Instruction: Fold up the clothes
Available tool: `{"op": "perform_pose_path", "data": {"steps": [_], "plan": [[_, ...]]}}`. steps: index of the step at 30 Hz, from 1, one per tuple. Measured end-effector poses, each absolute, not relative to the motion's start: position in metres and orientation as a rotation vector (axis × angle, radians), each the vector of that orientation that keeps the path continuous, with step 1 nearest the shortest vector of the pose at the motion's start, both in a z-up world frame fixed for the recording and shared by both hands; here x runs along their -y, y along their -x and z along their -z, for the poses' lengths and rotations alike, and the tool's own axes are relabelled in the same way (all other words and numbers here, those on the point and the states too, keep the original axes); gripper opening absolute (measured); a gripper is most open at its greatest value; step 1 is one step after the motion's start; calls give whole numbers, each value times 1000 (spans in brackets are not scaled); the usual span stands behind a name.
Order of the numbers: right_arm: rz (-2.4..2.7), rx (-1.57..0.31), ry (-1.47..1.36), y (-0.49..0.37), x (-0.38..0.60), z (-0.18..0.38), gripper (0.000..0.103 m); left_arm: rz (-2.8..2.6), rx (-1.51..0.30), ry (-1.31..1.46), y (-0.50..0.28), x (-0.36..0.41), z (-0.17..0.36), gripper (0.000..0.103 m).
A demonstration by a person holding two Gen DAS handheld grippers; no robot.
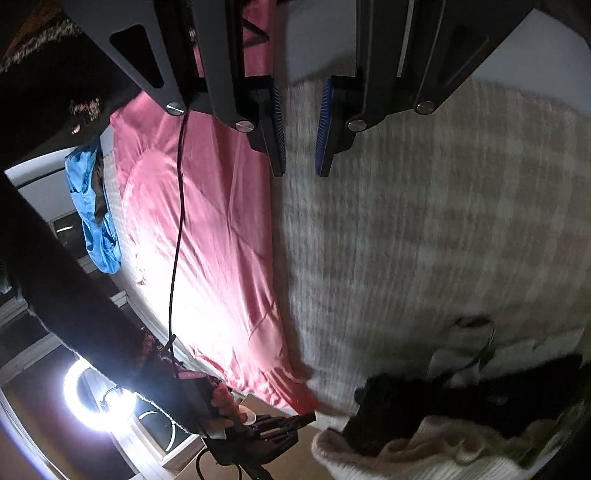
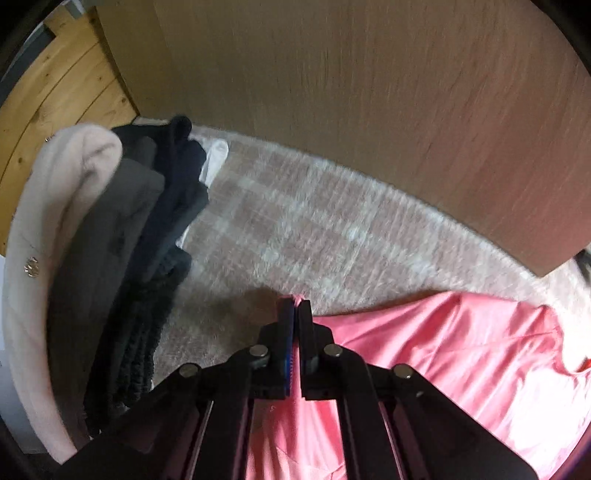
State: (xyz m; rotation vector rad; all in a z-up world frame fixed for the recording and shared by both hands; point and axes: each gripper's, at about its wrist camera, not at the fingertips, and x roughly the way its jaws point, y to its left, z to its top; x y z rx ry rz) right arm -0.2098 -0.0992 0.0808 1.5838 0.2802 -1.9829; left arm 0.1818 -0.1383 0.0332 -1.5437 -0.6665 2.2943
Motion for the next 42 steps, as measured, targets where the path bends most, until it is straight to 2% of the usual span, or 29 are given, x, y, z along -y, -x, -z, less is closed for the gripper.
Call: {"op": "perform_pose_path", "data": {"steps": [1,2,5,6,13,20,24,29,32,42], "plan": [[1958,-290,-1602,208,101,-79,3,-2285,687,1550,-187,139,-33,14],[1933,-298,-1619,207,103,-78,8,-2280,697,1554,-190,138,-32,14],[1912,-271,-1601,199,99,-95,28,-2294,686,1565,-207,135,-35,22],[1917,-261,-1575,195,96,-105,30,-2297,687,1575,-213,134,-35,23],[1918,-188,-1479,178,62,-167,30,-2329,757,1645,-267,128,-36,23],[1930,-88,-1413,160,-10,-229,30,-2425,801,1676,-332,104,-44,33],[1975,-67,-1364,150,-56,-254,38,-2476,800,1684,-342,85,-35,34],[1967,-150,-1384,132,-64,-242,38,-2595,698,1689,-330,63,-29,34],[1964,-233,-1384,127,-44,-228,38,-2623,563,1714,-321,45,-29,34],[1946,-358,-1521,168,74,-131,38,-2628,603,1668,-313,54,-25,34]]}}
